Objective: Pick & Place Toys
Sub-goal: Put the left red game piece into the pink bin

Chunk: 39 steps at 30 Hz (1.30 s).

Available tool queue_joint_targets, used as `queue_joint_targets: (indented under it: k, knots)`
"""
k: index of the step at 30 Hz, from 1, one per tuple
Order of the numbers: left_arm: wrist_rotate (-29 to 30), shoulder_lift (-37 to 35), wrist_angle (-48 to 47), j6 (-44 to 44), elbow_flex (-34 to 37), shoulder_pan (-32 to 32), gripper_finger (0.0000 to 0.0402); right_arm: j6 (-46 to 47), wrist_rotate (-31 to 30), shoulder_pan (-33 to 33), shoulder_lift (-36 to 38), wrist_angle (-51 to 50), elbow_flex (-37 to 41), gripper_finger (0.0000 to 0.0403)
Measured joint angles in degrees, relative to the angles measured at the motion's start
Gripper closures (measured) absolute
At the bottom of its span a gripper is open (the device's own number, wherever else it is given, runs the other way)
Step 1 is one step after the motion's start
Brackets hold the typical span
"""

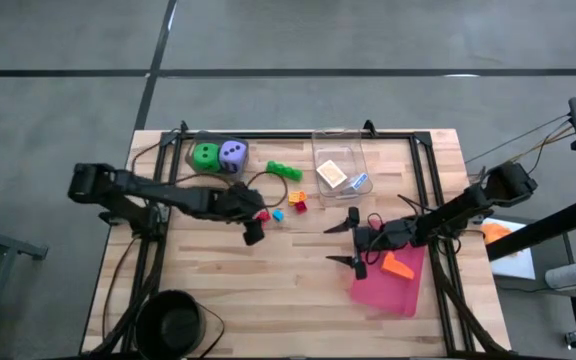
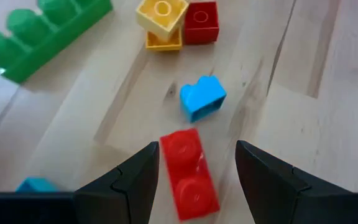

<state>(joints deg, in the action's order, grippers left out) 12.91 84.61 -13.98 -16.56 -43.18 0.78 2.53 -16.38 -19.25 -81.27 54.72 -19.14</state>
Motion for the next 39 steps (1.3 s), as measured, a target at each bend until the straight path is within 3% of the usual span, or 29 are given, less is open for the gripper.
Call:
queue_joint_targets:
  k: [9,22,25,29,39]
  knots:
    - [-0.02,8.92,-8.66,-1.13,-7.24,0.07,0.0188,0.52,0.00,-0.50,-0.33,0.08,-0.09,0.0074]
    - [-2.40,13.98,-9.23,-1.34,-7.13,0.11,0.0189,0.52,-0.02,-0.49,-0.33,0.13,-0.09,0.0074]
    - [-2.39,14.02,-9.29,-1.33,-7.12,0.11,0.0210,0.52,-0.02,-0.48,-0.33,0.13,-0.09,0.0074]
    - [-2.38,14.01,-9.51,-1.33,-7.12,0.11,0.0271,0.52,-0.02,-0.48,-0.33,0.13,-0.09,0.0074]
    - [-2.43,13.36,-10.21,0.07,-7.10,0.07,0.0276,0.91,-0.24,-0.49,-0.33,0.13,-0.11,0.0074]
